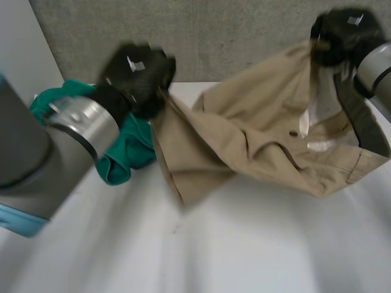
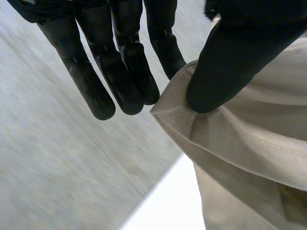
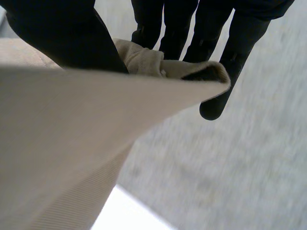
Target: Fold the laundry.
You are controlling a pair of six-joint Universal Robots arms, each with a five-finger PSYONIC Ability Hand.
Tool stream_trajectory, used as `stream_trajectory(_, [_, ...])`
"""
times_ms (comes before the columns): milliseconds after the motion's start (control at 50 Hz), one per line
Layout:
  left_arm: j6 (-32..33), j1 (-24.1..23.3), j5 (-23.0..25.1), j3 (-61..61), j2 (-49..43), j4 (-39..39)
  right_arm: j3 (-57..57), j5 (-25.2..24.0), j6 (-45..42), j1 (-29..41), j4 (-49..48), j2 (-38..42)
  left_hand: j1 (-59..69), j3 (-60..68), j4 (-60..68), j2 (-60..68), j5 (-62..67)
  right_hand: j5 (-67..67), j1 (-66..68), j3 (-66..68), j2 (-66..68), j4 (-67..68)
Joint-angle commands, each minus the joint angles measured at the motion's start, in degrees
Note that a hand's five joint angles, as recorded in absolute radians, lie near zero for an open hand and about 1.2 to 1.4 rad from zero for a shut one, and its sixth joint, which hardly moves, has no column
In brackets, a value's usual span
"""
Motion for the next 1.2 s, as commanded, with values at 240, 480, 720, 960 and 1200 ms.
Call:
stream_trajectory(240, [0.0,-3.4,-10.2,0.6,-10.1,-6.7,-1.2,13.1,-15.0,2.5,12.7,8.2,-46.6,-49.9,-50.3,-50.3,-46.9,-58.2,-53.3,-58.2,-57.5,-58.7])
stream_trajectory(480, [-2.2,-2.9,-3.5,-8.9,-3.3,-8.1,25.8,-1.7,-38.9,0.7,28.8,-14.7,-43.7,-47.1,-47.4,-47.5,-44.1,-53.0,-48.1,-53.0,-52.2,-53.5])
stream_trajectory(720, [0.3,-2.7,-7.8,-5.3,-16.5,-3.6,44.7,-2.4,-42.6,0.4,13.1,-12.5,-32.8,-36.1,-36.5,-36.5,-33.2,-44.6,-39.6,-44.6,-43.8,-45.1])
stream_trajectory(960, [1.2,-3.9,-4.3,-2.8,-21.2,-3.0,48.5,-0.2,-41.3,-2.0,-1.6,-7.1,14.9,11.6,11.2,11.1,14.5,11.7,16.6,11.7,12.4,11.2])
stream_trajectory(1200, [-0.2,-3.8,-10.0,-4.7,-0.4,-3.2,39.3,-2.2,-29.7,-4.6,6.0,-27.3,15.0,11.6,11.3,11.2,14.6,11.8,16.7,11.8,12.5,11.3])
